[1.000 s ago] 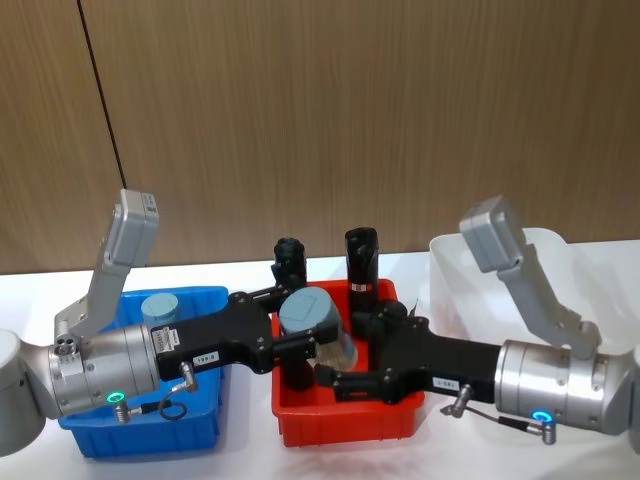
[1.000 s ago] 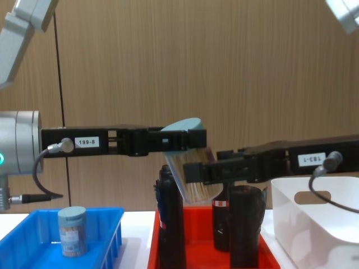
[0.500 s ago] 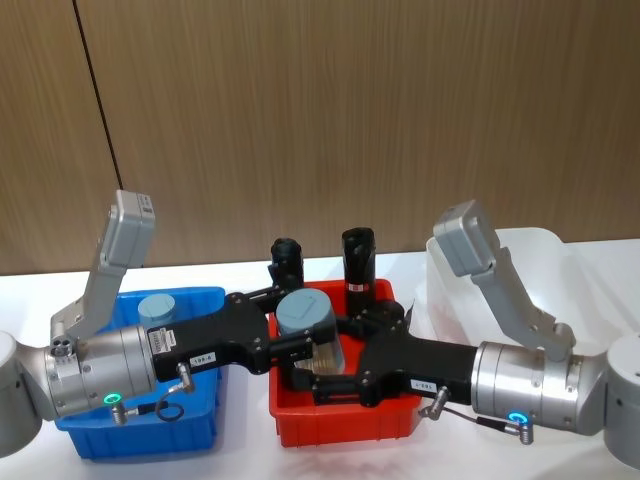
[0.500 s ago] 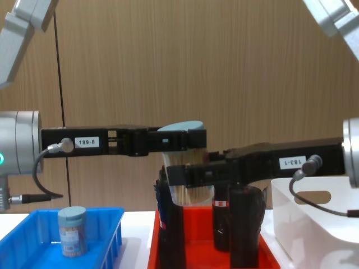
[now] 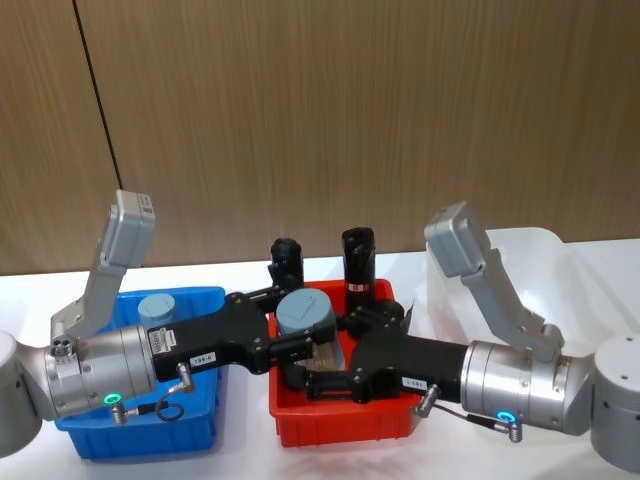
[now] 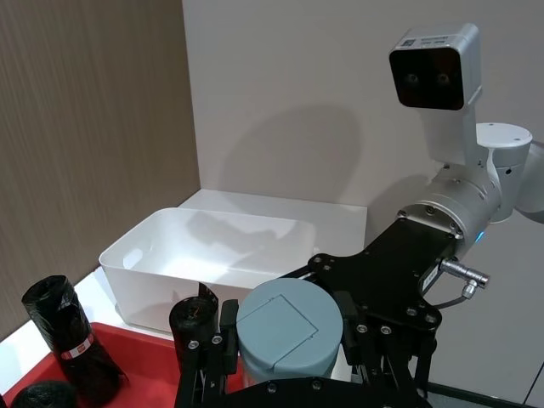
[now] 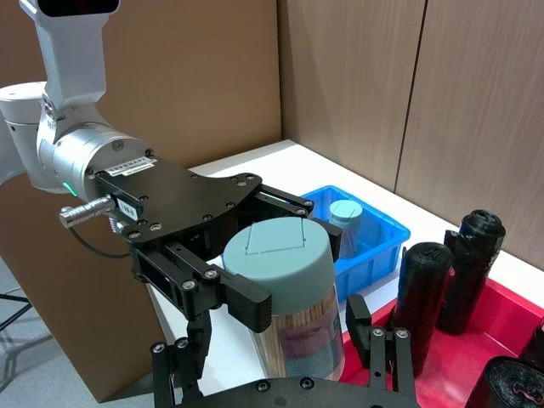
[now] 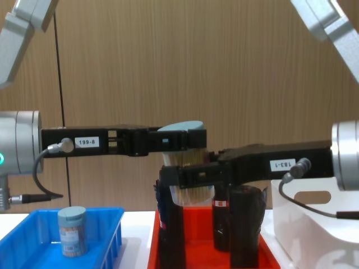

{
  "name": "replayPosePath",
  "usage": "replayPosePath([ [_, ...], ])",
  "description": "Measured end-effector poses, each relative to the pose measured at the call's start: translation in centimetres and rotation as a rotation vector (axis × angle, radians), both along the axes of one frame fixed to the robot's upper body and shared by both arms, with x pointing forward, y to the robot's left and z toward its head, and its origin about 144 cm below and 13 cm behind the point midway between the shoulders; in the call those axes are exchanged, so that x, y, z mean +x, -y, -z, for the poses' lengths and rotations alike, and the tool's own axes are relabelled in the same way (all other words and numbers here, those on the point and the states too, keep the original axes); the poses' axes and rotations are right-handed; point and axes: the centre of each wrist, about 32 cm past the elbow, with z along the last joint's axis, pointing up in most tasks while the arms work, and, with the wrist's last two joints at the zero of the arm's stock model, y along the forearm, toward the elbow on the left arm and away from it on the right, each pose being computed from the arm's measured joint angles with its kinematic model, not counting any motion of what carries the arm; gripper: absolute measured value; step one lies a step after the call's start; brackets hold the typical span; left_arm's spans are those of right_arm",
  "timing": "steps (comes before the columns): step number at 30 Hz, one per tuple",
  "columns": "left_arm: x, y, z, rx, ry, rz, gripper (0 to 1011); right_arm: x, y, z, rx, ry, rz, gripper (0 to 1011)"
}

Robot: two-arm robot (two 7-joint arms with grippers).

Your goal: Pick the cotton swabs from the blue box and place them into the white box.

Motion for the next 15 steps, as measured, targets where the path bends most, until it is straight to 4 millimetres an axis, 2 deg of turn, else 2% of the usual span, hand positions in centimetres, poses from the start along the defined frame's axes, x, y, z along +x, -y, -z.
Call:
replayPosePath([
  [15, 0.00, 0.00, 0.00, 0.000, 0.000, 0.000, 681, 0.25, -0.34, 0.76, -0.007, 0.006, 0.010, 1002],
])
